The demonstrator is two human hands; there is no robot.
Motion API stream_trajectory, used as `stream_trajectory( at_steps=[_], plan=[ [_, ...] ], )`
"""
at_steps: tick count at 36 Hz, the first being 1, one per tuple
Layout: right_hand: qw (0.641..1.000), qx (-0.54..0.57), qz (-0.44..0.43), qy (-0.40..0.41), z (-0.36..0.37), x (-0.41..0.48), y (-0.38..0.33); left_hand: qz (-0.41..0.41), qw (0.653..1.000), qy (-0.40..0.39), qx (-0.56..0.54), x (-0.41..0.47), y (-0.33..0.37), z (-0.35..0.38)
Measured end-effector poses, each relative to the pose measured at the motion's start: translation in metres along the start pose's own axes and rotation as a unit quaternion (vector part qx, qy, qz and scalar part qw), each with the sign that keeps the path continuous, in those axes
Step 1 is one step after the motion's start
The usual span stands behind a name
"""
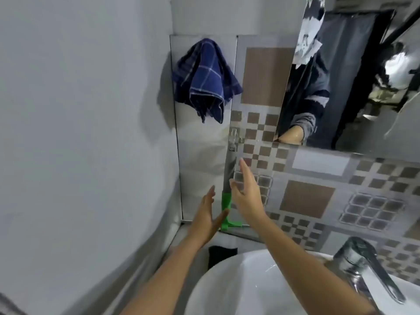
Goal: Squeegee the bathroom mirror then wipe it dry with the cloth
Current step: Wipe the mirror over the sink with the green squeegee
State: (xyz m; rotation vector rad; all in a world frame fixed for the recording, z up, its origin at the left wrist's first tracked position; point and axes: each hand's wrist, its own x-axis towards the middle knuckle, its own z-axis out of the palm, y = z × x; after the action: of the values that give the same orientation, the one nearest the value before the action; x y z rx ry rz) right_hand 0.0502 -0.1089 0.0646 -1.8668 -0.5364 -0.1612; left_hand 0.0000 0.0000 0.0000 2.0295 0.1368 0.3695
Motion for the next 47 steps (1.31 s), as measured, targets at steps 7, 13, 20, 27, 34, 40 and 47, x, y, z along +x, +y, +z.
stream_trajectory(
  at_steps=[7, 13, 20, 27, 34, 40, 47],
  plan=[
    [0.999, 0.030, 0.017, 0.011, 0.017, 0.006, 0.016, -0.040, 0.994, -0.042, -0.090, 0.010, -0.017, 0.022],
    [0.999, 0.033, 0.019, 0.028, 0.018, 0.010, 0.016, -0.038, 0.993, -0.029, -0.111, 0.010, -0.020, 0.024],
    [0.998, 0.036, 0.014, 0.052, 0.016, -0.001, 0.006, -0.021, 0.996, -0.029, -0.087, -0.004, -0.011, 0.015],
    [0.989, 0.121, -0.011, 0.089, -0.004, -0.012, -0.029, 0.055, 0.996, -0.001, -0.075, -0.019, 0.025, -0.001],
    [0.974, 0.138, -0.105, 0.144, -0.067, -0.020, -0.080, 0.182, 0.982, 0.025, -0.050, -0.024, 0.086, -0.009],
    [0.968, 0.093, -0.143, 0.183, -0.134, -0.031, -0.104, 0.275, 0.961, 0.022, 0.024, -0.017, 0.131, -0.011],
    [0.962, 0.032, -0.135, 0.237, -0.202, -0.045, -0.101, 0.327, 0.938, -0.024, 0.110, -0.017, 0.171, -0.011]
  ],
)
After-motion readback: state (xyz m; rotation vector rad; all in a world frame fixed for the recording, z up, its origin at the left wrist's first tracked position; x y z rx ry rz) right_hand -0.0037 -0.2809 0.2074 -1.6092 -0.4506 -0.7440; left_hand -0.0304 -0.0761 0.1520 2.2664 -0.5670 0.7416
